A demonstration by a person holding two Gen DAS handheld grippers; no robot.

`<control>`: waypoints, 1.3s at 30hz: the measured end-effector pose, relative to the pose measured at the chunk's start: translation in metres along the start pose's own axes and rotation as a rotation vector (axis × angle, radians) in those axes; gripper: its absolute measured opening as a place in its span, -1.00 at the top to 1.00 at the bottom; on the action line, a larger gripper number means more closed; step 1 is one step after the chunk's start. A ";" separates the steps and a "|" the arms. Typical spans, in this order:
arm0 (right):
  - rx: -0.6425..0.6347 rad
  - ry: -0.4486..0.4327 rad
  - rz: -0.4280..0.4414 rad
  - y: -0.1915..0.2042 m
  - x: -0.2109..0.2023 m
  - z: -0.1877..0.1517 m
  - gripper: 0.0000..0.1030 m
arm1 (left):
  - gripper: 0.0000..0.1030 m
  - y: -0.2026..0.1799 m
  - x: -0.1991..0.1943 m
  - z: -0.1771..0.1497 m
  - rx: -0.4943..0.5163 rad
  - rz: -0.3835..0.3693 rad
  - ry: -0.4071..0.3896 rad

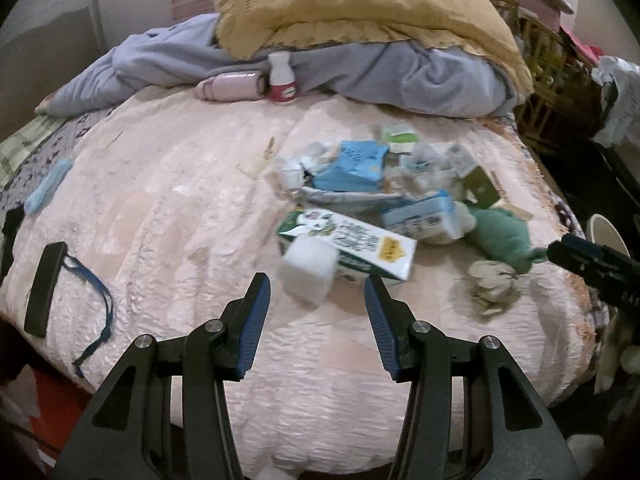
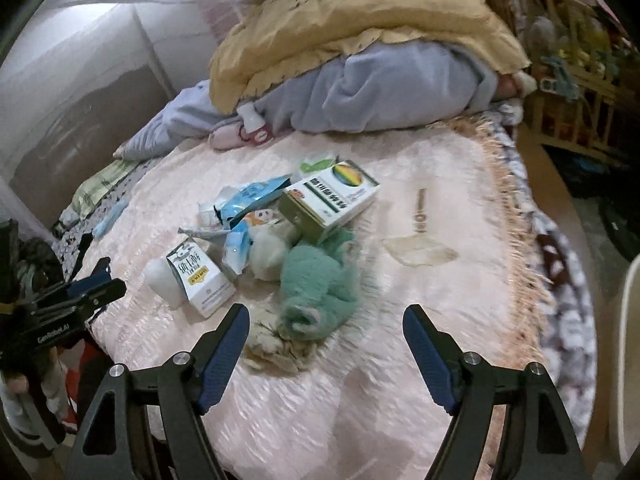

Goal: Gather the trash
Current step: 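Move both open tools back over the trash pile, then grasp the white foam block with the left tool while the right grasps the green fuzzy cloth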

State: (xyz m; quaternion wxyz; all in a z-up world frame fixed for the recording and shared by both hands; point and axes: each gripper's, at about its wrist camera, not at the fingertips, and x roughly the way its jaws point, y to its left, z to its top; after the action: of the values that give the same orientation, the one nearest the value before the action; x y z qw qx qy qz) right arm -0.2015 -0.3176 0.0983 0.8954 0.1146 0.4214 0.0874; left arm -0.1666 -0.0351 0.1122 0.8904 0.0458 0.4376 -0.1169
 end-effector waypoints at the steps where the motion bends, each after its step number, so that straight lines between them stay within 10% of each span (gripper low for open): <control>1: -0.002 0.006 0.001 0.002 0.004 0.003 -0.49 | 0.08 0.004 0.004 -0.002 -0.006 -0.004 0.003; 15: 0.025 0.135 0.031 -0.002 0.067 0.022 -0.48 | 0.06 0.014 0.065 0.006 -0.045 -0.093 0.066; 19: 0.036 0.144 0.042 -0.006 0.074 0.020 0.04 | 0.35 0.023 0.070 0.009 -0.088 -0.131 0.074; 39: 0.026 -0.061 0.055 -0.022 -0.047 0.006 0.07 | 0.41 -0.053 -0.011 0.036 0.031 -0.317 -0.020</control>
State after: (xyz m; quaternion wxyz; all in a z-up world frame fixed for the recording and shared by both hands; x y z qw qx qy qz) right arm -0.2253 -0.3516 0.1301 0.9034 0.1407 0.3918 0.1031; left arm -0.1586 -0.0915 0.1444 0.8643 -0.0114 0.4285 -0.2631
